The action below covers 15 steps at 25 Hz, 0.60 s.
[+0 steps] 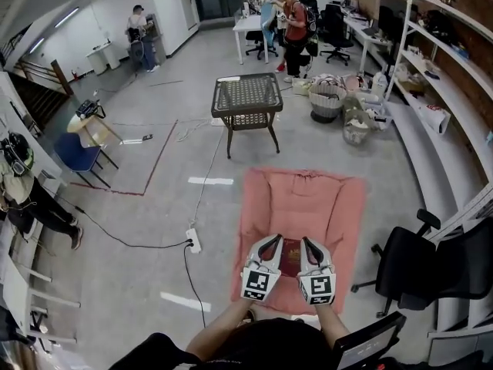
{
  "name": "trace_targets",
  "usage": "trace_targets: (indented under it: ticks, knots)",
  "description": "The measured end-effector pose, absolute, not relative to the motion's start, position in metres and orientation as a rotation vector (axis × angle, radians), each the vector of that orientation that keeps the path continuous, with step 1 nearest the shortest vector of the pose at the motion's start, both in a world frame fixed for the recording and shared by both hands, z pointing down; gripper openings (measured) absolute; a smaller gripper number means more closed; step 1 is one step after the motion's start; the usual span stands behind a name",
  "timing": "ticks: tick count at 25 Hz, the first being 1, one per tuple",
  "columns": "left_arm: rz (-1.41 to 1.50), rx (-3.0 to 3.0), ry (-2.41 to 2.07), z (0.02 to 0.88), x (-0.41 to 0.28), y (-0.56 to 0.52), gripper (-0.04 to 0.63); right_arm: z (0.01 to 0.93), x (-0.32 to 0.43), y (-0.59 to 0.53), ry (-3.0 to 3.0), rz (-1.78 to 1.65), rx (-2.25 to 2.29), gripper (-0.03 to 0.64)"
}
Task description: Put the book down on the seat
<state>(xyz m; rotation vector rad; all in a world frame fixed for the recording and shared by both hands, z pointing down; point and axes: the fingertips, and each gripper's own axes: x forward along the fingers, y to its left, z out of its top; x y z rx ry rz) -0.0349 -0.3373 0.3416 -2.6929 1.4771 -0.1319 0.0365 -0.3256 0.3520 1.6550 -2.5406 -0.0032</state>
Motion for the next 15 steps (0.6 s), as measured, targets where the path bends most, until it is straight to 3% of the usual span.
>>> trace_targets:
  ticks: [7, 15]
  knots:
    - [0.008, -2.573, 1.410, 0.275, -0.039, -0.322, 0.002, 0.274, 0.027, -0.306, -2.611, -0.278, 1.695, 0.012]
    - [0.038, -2.540, 1.459, 0.280, -0.050, -0.312, 0.002, 0.278, 0.020, -0.294, -2.628, -0.281, 1.680, 0.012]
